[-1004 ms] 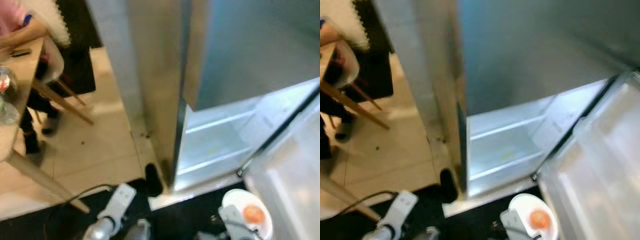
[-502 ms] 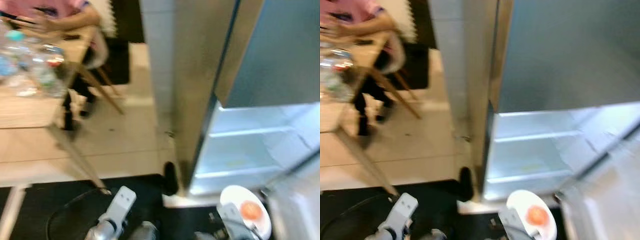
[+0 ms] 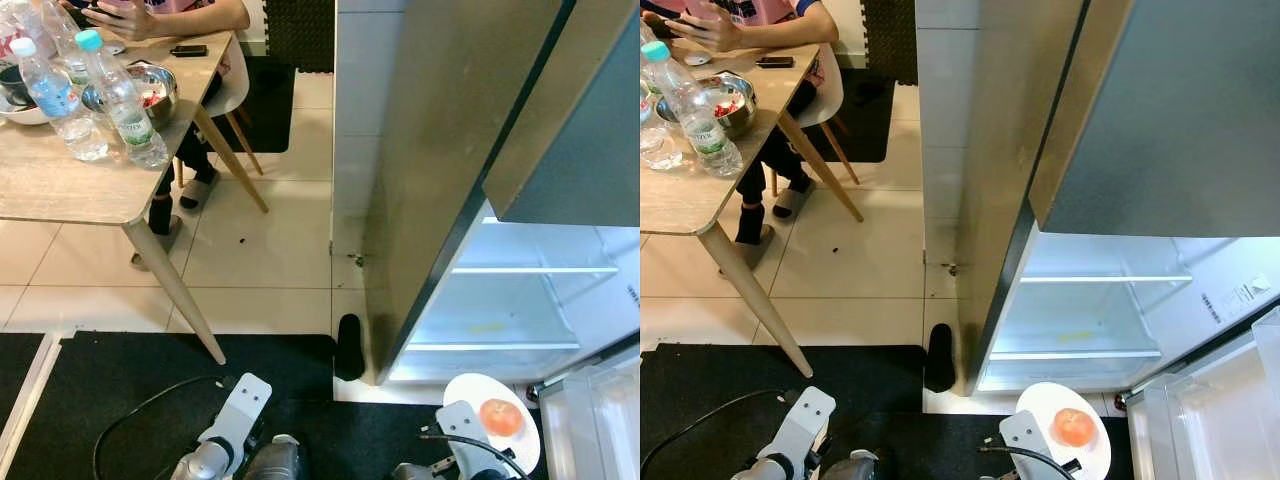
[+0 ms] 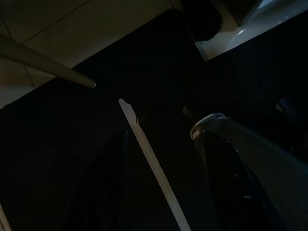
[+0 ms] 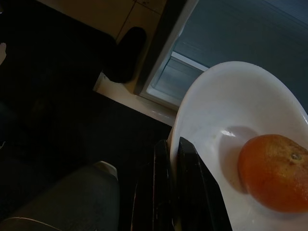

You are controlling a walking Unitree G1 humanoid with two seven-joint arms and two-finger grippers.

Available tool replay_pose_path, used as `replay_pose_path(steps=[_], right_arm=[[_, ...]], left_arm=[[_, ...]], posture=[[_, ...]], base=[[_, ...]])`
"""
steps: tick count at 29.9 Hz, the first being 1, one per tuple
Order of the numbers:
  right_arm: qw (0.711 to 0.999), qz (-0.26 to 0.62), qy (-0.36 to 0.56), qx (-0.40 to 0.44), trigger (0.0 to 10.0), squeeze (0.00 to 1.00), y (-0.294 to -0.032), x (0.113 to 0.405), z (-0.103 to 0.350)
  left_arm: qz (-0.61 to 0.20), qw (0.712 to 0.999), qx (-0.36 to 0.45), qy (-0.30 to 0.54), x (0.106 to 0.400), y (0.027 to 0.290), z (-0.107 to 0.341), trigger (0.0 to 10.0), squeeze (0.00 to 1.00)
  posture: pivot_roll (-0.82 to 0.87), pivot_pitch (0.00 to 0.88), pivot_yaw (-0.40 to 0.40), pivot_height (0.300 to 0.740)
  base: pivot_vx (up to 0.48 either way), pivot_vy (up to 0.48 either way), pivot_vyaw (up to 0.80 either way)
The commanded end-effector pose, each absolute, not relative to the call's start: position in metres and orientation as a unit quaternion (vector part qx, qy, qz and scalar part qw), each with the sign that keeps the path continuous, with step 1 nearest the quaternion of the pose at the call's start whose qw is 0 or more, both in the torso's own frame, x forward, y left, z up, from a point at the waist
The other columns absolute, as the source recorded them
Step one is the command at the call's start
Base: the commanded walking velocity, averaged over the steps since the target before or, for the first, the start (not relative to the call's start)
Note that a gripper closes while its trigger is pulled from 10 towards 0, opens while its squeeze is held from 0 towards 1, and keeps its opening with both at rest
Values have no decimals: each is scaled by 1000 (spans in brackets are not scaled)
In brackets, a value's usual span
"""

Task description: Restocking fridge

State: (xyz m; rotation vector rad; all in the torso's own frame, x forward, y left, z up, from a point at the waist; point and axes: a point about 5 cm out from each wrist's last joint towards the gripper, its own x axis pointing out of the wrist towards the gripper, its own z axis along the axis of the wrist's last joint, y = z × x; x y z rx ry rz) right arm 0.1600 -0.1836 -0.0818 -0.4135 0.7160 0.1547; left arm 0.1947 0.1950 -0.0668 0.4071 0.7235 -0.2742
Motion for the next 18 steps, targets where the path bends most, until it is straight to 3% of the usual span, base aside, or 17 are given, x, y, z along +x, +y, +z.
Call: replay_pose_path(steps=[1, 18], right_arm=[[914, 69, 349, -193, 10000, 0, -185, 156, -83], [916, 70, 347, -191, 10000, 0, -185, 156, -82]], left_arm=[[-140, 902, 191, 362, 190, 190, -71, 10000, 0], [-144, 904, 191, 354, 192, 188, -69, 10000, 0]], posture=[[-101, 174, -11, 723], [-102, 174, -11, 723]], base=[[0, 0, 0], [0, -404, 0]])
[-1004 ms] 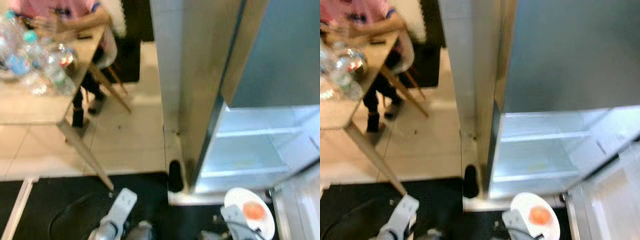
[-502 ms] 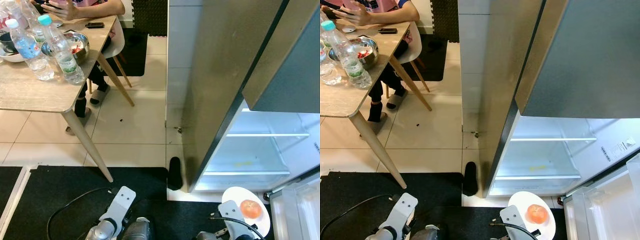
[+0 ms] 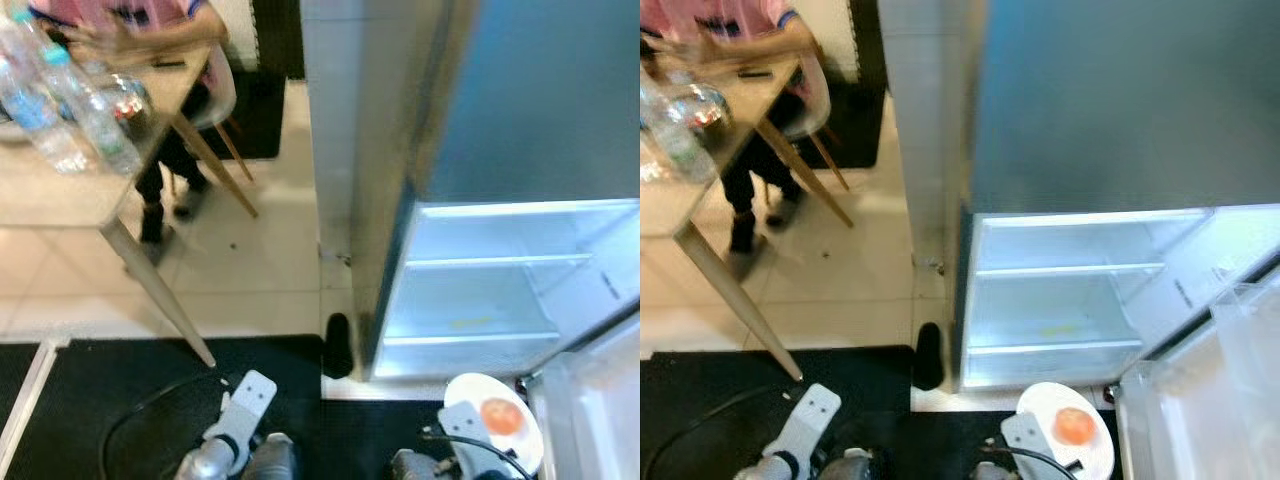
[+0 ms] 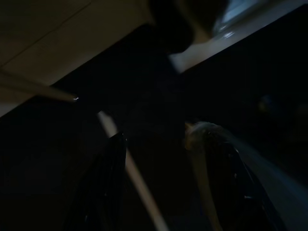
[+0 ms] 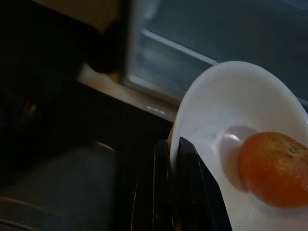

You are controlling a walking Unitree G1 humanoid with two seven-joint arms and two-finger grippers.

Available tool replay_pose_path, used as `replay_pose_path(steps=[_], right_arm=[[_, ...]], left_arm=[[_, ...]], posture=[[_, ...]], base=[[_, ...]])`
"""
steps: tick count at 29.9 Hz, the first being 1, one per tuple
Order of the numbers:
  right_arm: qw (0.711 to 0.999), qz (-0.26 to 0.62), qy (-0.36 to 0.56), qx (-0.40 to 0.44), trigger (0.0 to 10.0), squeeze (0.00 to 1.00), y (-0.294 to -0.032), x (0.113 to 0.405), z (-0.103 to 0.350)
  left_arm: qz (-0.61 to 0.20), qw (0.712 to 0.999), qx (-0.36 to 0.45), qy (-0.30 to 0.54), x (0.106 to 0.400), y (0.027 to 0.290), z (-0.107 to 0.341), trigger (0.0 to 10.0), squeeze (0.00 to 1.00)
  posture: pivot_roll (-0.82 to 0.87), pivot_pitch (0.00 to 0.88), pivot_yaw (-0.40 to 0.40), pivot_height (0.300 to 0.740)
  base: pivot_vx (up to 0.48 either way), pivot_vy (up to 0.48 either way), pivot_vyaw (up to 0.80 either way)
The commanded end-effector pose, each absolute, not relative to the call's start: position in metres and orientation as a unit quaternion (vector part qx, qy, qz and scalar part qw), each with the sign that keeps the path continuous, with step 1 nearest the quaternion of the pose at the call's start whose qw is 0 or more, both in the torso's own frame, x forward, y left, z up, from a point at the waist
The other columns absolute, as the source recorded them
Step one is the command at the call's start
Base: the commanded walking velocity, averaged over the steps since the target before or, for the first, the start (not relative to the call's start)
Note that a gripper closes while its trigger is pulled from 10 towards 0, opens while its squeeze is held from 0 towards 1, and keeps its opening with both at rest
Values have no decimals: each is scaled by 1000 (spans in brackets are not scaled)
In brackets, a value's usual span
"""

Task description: Restocking fridge

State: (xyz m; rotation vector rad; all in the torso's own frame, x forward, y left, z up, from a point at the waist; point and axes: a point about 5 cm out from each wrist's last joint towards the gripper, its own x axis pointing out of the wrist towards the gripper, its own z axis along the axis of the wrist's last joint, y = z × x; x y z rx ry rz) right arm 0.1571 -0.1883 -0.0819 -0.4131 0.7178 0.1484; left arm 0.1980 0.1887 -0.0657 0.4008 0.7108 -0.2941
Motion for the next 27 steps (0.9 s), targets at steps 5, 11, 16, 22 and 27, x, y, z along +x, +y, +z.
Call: replay_pose_path(steps=[5, 11, 16, 22, 27], right_arm=[[916, 70, 347, -191, 10000, 0, -185, 156, -82], [916, 70, 347, -191, 10000, 0, -186, 156, -82], [916, 83, 336, -200, 10000, 0, -184, 158, -81], [918, 84, 330, -201, 10000, 0, -185, 159, -79], [920, 85, 325, -203, 10000, 0, -186, 161, -78]], left_arm=[[-142, 905, 191, 353, 193, 188, -69, 10000, 0], [-141, 905, 191, 352, 193, 188, -69, 10000, 0], [-140, 906, 191, 352, 193, 188, -69, 10000, 0], [-139, 906, 191, 352, 193, 189, -69, 10000, 0], [-138, 906, 191, 352, 193, 189, -69, 10000, 0]], posture=[[-101, 174, -12, 723], [-101, 174, -12, 723], [-101, 175, -12, 723], [-102, 175, -14, 723], [-102, 175, -14, 723]], base=[[0, -384, 0], [0, -315, 0], [0, -311, 0], [0, -311, 0], [0, -288, 0]])
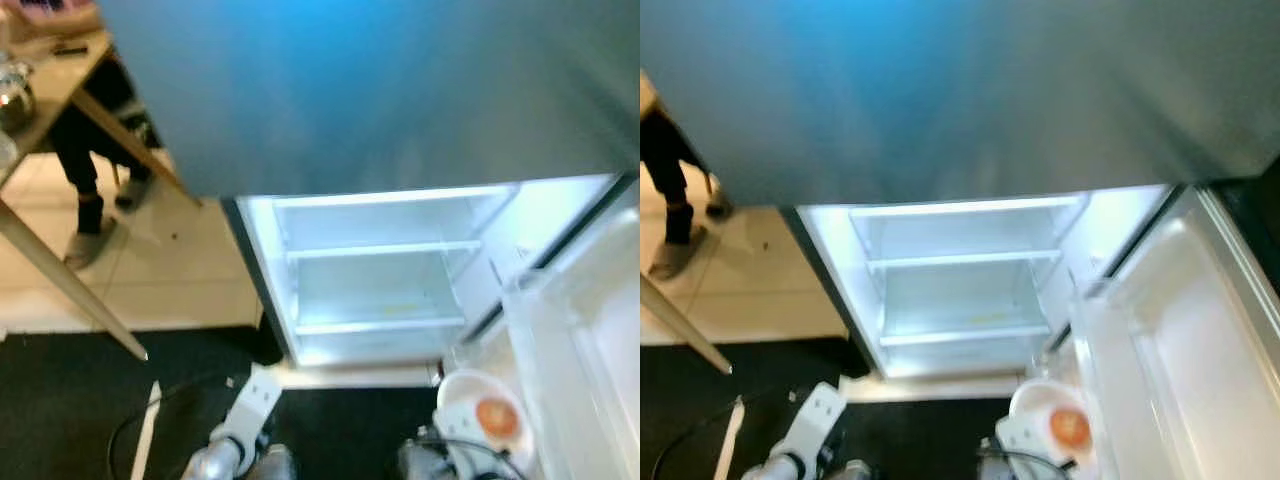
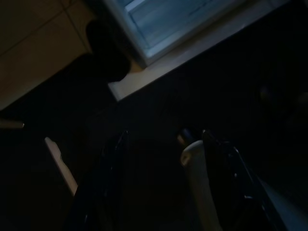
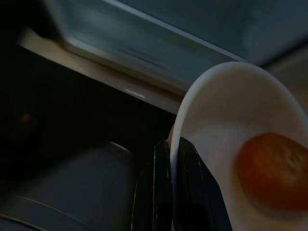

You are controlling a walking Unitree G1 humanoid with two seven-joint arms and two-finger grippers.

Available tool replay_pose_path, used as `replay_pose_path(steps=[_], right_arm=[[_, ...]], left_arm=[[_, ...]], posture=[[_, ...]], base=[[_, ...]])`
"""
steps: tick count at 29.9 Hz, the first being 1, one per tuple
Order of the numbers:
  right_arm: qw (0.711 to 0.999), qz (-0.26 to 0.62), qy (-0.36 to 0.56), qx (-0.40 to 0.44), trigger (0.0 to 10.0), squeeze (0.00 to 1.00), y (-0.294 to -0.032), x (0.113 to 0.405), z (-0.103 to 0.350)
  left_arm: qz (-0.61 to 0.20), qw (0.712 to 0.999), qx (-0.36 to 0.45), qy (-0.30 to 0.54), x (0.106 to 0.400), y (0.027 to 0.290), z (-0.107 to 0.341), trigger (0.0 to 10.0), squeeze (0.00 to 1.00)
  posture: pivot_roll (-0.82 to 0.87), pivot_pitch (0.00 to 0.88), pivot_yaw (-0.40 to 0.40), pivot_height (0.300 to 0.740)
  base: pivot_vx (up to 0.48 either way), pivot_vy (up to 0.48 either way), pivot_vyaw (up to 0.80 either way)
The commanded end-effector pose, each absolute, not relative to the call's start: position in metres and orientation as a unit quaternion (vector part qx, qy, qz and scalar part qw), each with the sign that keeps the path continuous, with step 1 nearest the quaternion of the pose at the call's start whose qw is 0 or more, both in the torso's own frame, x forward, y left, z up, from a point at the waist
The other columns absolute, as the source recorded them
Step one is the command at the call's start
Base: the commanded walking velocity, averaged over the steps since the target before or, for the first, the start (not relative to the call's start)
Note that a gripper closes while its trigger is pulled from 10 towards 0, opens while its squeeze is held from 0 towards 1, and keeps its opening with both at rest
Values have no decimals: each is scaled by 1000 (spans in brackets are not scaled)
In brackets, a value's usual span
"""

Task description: Restocking fridge

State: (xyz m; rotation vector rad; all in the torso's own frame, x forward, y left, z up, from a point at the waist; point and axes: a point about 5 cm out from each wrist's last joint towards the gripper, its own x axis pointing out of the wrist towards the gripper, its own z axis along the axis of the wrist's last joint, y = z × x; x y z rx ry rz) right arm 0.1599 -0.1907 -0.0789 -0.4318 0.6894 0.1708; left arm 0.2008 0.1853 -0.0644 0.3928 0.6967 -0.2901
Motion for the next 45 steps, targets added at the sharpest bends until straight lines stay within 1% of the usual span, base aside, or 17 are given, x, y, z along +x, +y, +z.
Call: replay_pose_path(steps=[1, 5, 17, 23, 27, 33, 37, 40, 41, 42, 43, 44, 45], right_arm=[[920, 85, 324, -203, 10000, 0, -187, 161, -78], [921, 85, 321, -205, 10000, 0, -188, 161, -77], [922, 105, 309, -207, 10000, 0, -182, 166, -75], [927, 119, 288, -206, 10000, 0, -175, 172, -71], [936, 121, 263, -198, 10000, 0, -168, 183, -64], [954, 101, 226, -169, 10000, 0, -161, 206, -50], [961, 107, 201, -159, 10000, 0, -153, 215, -42], [962, 109, 196, -157, 10000, 0, -152, 216, -41], [966, 113, 175, -155, 10000, 0, -146, 223, -34], [966, 113, 175, -155, 10000, 0, -146, 223, -34], [968, 116, 152, -162, 10000, 0, -141, 232, -26], [956, 134, 133, -225, 10000, 0, -136, 244, -17], [937, 154, 100, -296, 10000, 0, -130, 257, -5]], left_arm=[[-138, 906, 191, 353, 193, 189, -69, 10000, 0], [-138, 908, 188, 349, 193, 189, -68, 10000, 0], [-132, 908, 185, 353, 191, 191, -69, 10000, 0], [-131, 908, 182, 354, 191, 192, -69, 10000, 0], [-131, 907, 182, 356, 191, 193, -69, 10000, 0], [-129, 910, 178, 352, 194, 191, -68, 10000, 0], [-126, 915, 172, 343, 200, 189, -65, 10000, 0], [-125, 915, 172, 343, 200, 189, -64, 10000, 0], [-125, 916, 171, 342, 201, 189, -64, 10000, 0], [-125, 916, 171, 342, 201, 189, -64, 10000, 0], [-125, 916, 171, 341, 201, 189, -64, 10000, 0], [-123, 917, 170, 339, 202, 189, -63, 10000, 0], [-121, 919, 167, 336, 203, 189, -62, 10000, 0]], posture=[[-103, 174, -14, 723], [-103, 174, -13, 723], [-95, 169, -13, 723], [-95, 164, -12, 723], [-94, 163, -10, 723], [-93, 165, -9, 723], [-88, 169, -8, 723], [-88, 169, -8, 723], [-92, 173, -5, 723], [-92, 173, -5, 723], [-92, 175, -5, 723], [-90, 177, -5, 723], [-90, 179, -5, 723]], base=[[0, -281, 0], [0, -259, 0], [0, 0, 0], [0, 0, 0], [0, 0, 0], [0, 0, 0], [0, 0, 0], [0, 0, 0], [0, 0, 0], [0, 0, 0], [0, 0, 0], [0, 0, 0], [0, 0, 0]])
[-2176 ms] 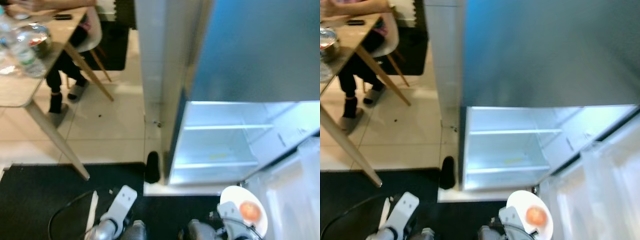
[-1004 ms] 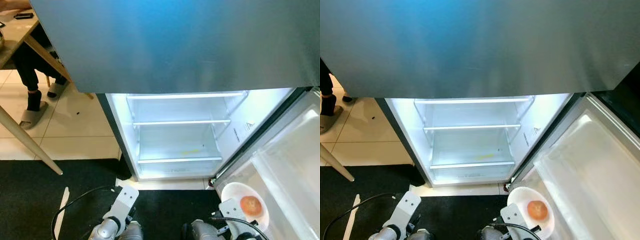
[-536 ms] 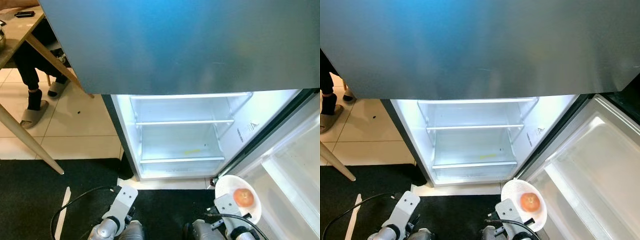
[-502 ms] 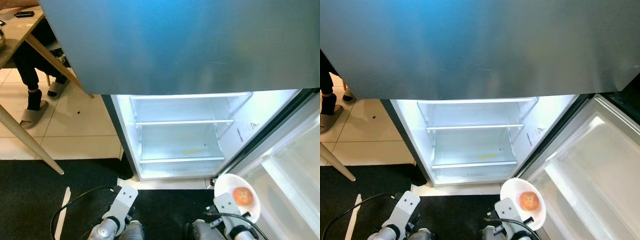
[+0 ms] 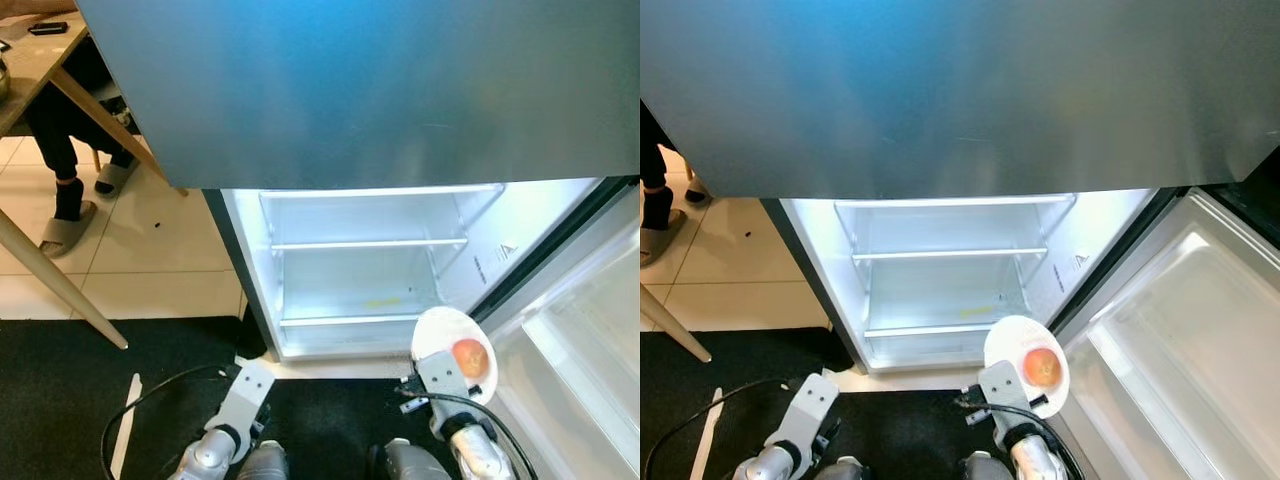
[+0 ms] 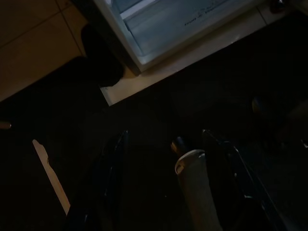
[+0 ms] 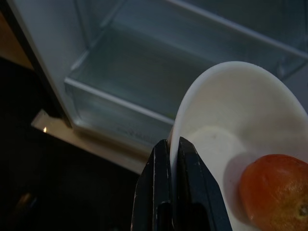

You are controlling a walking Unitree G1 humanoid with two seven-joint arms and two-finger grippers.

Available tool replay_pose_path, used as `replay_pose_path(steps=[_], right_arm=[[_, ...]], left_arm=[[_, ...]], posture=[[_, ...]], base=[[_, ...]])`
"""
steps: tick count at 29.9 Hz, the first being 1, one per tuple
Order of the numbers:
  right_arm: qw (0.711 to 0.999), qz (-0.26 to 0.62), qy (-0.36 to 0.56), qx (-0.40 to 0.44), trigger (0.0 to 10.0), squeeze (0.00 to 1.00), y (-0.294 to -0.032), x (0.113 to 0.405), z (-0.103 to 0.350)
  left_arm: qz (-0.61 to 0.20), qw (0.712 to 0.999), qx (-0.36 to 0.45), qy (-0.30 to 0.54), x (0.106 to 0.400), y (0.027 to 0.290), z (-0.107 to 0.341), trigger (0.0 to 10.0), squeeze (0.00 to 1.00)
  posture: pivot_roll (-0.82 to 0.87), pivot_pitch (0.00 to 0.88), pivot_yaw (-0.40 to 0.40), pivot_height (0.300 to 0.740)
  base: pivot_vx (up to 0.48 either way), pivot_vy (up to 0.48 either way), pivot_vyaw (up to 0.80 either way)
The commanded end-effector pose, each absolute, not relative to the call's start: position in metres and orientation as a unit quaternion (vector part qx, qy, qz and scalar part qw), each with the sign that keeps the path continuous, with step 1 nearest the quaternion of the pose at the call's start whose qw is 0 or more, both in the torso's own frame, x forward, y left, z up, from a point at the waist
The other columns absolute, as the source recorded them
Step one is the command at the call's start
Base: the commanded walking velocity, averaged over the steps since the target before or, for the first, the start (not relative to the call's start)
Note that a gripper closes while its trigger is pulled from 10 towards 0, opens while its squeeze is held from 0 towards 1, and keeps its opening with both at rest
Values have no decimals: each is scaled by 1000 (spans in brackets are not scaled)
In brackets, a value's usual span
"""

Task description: Restocking fridge

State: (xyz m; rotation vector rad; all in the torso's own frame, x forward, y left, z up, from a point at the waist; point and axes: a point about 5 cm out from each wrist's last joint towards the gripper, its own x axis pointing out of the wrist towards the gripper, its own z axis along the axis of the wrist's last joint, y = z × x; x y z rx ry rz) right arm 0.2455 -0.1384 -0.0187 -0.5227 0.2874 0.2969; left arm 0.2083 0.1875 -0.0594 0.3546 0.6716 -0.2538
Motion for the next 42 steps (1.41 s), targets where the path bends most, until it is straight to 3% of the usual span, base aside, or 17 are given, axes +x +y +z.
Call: replay_pose_path(steps=[1, 2, 6, 14, 21, 31, 42], right_arm=[[937, 154, 100, -296, 10000, 0, -130, 257, -5], [921, 165, 78, -344, 10000, 0, -128, 264, 2], [901, 203, 22, -383, 10000, 0, -117, 285, 29], [876, 263, -10, -405, 10000, 0, -103, 294, 47], [835, 321, -30, -445, 10000, 0, -97, 294, 61], [861, 311, -23, -403, 10000, 0, -103, 295, 71], [857, 317, -28, -404, 10000, 0, -101, 294, 76]], left_arm=[[-121, 919, 167, 336, 203, 189, -62, 10000, 0], [-120, 920, 166, 333, 204, 188, -62, 10000, 0], [-109, 928, 154, 321, 211, 188, -57, 10000, 0], [-95, 942, 123, 297, 227, 182, -47, 10000, 0], [-112, 959, 94, 244, 251, 164, -28, 10000, 0], [-130, 960, 81, 233, 249, 155, -27, 10000, 0], [-137, 961, 82, 224, 246, 150, -27, 10000, 0]], posture=[[-90, 179, -5, 723], [-88, 181, -5, 723], [-77, 184, -9, 723], [-71, 187, -10, 723], [-67, 183, -10, 723], [-77, 180, -11, 723], [-76, 177, -15, 723]], base=[[0, 0, 0], [0, 0, 0], [0, 0, 0], [0, 0, 0], [0, 0, 0], [0, 0, 0], [0, 0, 0]])
